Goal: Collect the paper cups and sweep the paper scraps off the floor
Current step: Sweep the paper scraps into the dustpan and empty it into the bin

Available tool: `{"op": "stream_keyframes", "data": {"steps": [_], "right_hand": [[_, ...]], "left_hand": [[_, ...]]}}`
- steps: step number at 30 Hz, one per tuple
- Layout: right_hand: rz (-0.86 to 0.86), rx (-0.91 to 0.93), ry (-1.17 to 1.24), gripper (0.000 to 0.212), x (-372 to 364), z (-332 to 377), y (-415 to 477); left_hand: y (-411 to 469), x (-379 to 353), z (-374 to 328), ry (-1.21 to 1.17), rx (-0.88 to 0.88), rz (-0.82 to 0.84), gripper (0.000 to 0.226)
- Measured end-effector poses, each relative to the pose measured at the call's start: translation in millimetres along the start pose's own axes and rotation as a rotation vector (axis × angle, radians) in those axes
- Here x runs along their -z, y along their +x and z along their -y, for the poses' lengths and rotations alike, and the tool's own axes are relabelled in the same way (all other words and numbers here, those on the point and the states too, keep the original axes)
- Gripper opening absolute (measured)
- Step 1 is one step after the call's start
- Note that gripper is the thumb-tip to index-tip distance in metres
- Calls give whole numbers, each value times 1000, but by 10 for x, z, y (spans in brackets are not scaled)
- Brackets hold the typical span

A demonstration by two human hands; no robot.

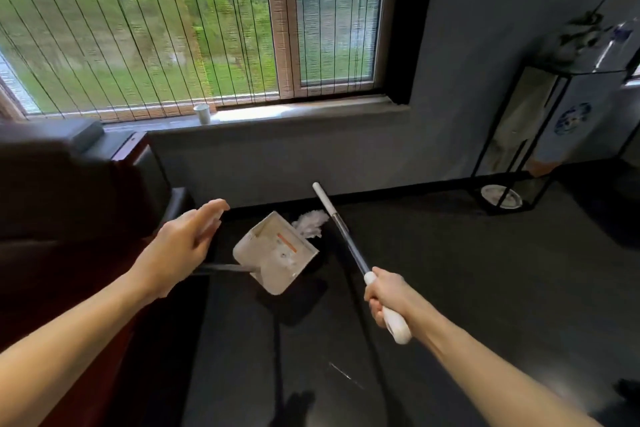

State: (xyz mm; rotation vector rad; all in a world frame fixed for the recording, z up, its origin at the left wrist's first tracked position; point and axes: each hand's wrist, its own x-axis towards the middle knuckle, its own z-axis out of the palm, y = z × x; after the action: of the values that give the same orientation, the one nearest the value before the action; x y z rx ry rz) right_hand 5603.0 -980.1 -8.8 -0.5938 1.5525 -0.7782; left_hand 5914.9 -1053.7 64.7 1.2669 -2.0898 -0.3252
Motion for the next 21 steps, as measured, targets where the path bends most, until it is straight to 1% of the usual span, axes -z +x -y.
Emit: {"op": "stream_keyframes", "data": {"steps": [4,6,7,9,10,12,13,14,16,17,20,21], "right_hand": [[8,7,-29,73,204,209,191],[-3,2,-19,72,293,288,287],[-8,1,-18,70,330,318,323],[-18,-6,-12,67,375,352,379],[-24,-13,-6,67,387,363,404],[-42,-33,14,68,400,399,471],[-51,-47,22,68,408,424,521],[-59,-63,26,69,418,449,571],[-66,-90,39,70,435,496,659],[-71,-100,46,71,435,509,690],[-101,-108,52,71,410,532,718],[-109,-109,56,71,399,539,717]], "left_hand": [[558,-148,-139,287,-273,92,43],[826,-273,-173,411,-374,173,40],[938,-355,-167,473,-402,226,42],[1108,-575,-94,622,-473,355,50],[1153,-705,-29,679,-548,432,54],[1157,-965,98,758,-624,710,56],[1133,-1074,150,768,-638,832,55],[1109,-1163,204,748,-648,889,54],[1080,-1304,282,714,-651,927,52],[1068,-1347,298,707,-681,953,52],[1015,-1440,259,705,-827,1113,55],[996,-1469,234,721,-850,1153,57]]}}
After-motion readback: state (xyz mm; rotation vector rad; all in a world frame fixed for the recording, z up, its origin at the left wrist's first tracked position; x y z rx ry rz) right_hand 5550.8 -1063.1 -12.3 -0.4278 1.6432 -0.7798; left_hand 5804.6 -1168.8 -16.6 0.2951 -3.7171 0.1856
